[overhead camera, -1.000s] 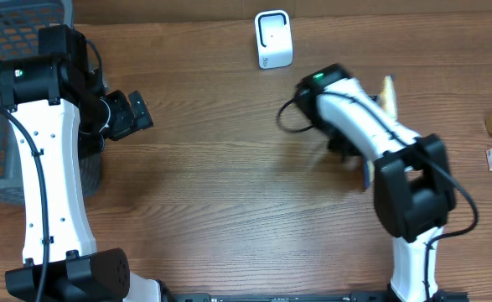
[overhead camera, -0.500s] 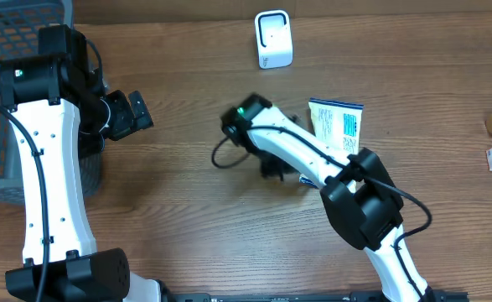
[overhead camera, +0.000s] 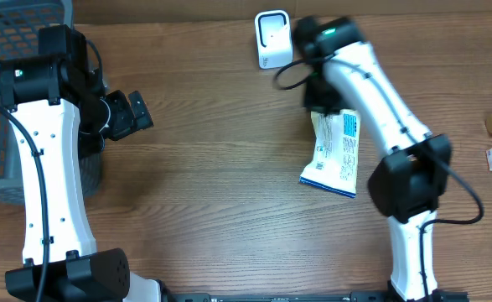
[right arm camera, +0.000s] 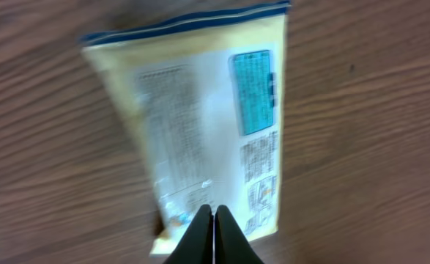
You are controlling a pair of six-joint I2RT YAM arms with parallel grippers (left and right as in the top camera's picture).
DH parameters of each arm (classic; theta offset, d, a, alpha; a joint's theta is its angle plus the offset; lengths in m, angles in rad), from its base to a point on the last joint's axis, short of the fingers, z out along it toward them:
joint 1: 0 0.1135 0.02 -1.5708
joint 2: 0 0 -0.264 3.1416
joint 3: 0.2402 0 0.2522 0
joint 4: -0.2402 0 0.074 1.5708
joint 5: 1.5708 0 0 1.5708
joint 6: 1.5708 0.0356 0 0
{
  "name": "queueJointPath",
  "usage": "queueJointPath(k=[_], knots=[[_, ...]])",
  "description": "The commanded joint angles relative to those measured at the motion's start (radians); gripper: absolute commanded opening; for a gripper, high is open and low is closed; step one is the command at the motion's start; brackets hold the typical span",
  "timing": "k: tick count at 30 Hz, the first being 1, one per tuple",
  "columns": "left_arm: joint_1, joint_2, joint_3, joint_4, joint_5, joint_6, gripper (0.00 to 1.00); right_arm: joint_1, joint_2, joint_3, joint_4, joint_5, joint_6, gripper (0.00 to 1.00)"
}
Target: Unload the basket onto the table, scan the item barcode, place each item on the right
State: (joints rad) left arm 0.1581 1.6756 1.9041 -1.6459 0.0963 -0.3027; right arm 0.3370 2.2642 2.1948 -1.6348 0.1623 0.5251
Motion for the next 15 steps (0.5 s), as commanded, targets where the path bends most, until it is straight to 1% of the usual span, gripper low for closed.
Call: queueJointPath(k=[1, 4, 9, 13, 15], knots=[[0.005, -0.002, 0.0, 0.002, 0.0, 0.019, 1.0, -0.034, -0.013, -0.121, 0.046, -0.123, -0.047, 0.04], [0.005, -0.002, 0.0, 0.002, 0.0, 0.019, 1.0, -0.045, -0.013, -0.298, 0.154, -0.185, -0.047, 0.04], [0.005, -0.002, 0.0, 0.002, 0.0, 0.019, 1.0, -0.016, -0.013, -0.476, 0.251, -0.331, -0.047, 0.04], [0.005, -0.002, 0.0, 0.002, 0.0, 0.019, 1.0, 0.035, -0.013, -0.512, 0.355, -0.5, -0.047, 0.04], [0.005, -0.002, 0.0, 0.002, 0.0, 0.019, 1.0, 0.055, -0.014, -0.509, 0.438, -0.591, -0.013, 0.04]])
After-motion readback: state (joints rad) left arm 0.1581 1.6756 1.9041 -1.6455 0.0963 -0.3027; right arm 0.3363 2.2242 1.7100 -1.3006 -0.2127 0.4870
